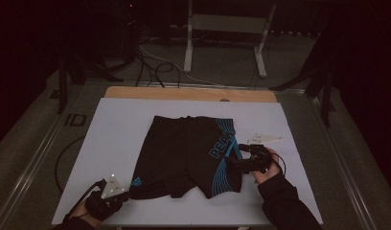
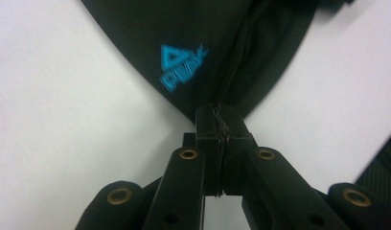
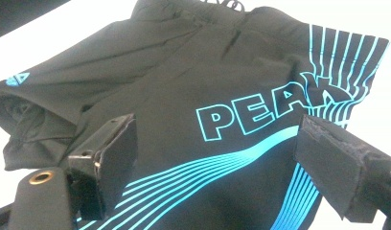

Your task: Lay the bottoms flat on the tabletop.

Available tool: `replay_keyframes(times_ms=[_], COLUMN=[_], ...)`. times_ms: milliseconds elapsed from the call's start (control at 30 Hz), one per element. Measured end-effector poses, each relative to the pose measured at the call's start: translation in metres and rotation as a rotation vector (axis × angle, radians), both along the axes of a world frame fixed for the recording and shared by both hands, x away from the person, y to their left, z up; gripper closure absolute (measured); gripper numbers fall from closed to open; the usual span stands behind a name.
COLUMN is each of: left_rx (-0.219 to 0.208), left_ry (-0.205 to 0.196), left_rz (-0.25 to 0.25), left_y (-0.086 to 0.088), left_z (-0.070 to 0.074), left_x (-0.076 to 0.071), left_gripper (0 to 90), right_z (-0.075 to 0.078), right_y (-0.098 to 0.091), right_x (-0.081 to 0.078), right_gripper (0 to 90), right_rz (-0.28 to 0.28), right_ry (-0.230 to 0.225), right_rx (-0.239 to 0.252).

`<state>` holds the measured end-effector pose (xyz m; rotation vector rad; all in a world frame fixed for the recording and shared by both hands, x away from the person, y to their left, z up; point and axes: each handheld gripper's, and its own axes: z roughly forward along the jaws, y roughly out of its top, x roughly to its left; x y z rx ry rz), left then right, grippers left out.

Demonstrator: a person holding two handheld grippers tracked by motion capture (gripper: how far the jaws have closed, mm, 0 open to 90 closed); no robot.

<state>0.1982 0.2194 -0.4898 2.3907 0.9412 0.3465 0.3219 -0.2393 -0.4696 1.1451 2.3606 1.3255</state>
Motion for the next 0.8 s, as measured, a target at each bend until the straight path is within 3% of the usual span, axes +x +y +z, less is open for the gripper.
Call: replay_keyframes(times_ms=[33, 133, 167, 200, 267, 333, 500, 533, 633, 800], left_rx=[0.013, 0.006, -0.027, -0.027, -0.066, -0.069, -0.045, -0.035, -0.011, -0.001], left_ry=[0.021, 0.024, 0.009, 0.009, -0.055, -0.082, -0.102, -0.114, -0.118, -0.11], left_rz=[-0.021, -0.03, -0.045, -0.045, -0.068, -0.057, -0.001, 0.019, 0.015, 0.021], left_y=[0.001, 0.002, 0.0, 0.0, -0.011, -0.016, -0.017, -0.016, -0.016, -0.016], left_z=[-0.004, -0.005, -0.002, -0.002, 0.003, 0.005, 0.003, 0.002, 0.0, -0.005], left_x=[-0.002, -0.005, -0.007, -0.007, -0.008, -0.005, 0.002, 0.003, 0.001, 0.003], left_gripper=[90.0, 90.0, 87.8, 83.3, 69.1, 58.5, 58.4, 58.4, 60.0, 63.7], right_z=[0.0, 0.0, -0.001, -0.001, 0.0, 0.004, 0.014, 0.024, 0.021, 0.003], right_y=[0.0, 0.0, 0.0, 0.0, 0.003, 0.008, 0.024, 0.052, 0.088, 0.143], right_x=[0.0, 0.0, 0.0, 0.0, -0.001, -0.005, -0.015, -0.034, -0.054, -0.079], right_gripper=[15.1, 15.1, 15.1, 15.1, 15.1, 15.0, 13.4, 10.9, 15.5, 33.4], right_rz=[0.001, 0.001, 0.006, 0.006, 0.01, 0.026, 0.038, 0.07, 0.112, 0.125], right_ry=[0.003, 0.001, 0.001, 0.001, 0.008, 0.001, -0.012, -0.04, -0.051, -0.017], right_rx=[0.003, 0.0, 0.001, 0.001, 0.008, 0.031, 0.068, 0.106, 0.082, 0.074])
